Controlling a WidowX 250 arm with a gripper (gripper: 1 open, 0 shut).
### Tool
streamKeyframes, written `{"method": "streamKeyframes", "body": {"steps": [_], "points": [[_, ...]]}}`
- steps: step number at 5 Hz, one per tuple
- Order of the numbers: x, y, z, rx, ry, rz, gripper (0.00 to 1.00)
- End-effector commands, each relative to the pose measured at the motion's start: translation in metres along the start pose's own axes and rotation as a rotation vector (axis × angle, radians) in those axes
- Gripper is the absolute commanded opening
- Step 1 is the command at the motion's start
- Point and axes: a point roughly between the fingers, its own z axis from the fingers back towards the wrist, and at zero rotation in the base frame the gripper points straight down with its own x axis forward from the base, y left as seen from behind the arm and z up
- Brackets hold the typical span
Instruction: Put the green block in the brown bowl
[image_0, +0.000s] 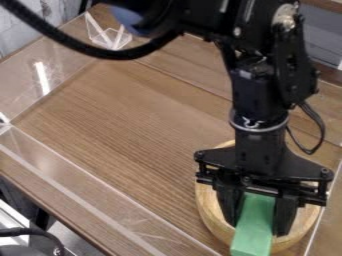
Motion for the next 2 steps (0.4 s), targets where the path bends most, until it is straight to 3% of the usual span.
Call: {"method": "streamKeyframes", "body": {"steps": [1, 2], "points": [[0.0043, -0.0017, 0.0052, -0.018, -0.020, 0.003, 0.00], [0.0045, -0.0014, 0.0051, -0.020, -0.018, 0.006, 0.00]]}}
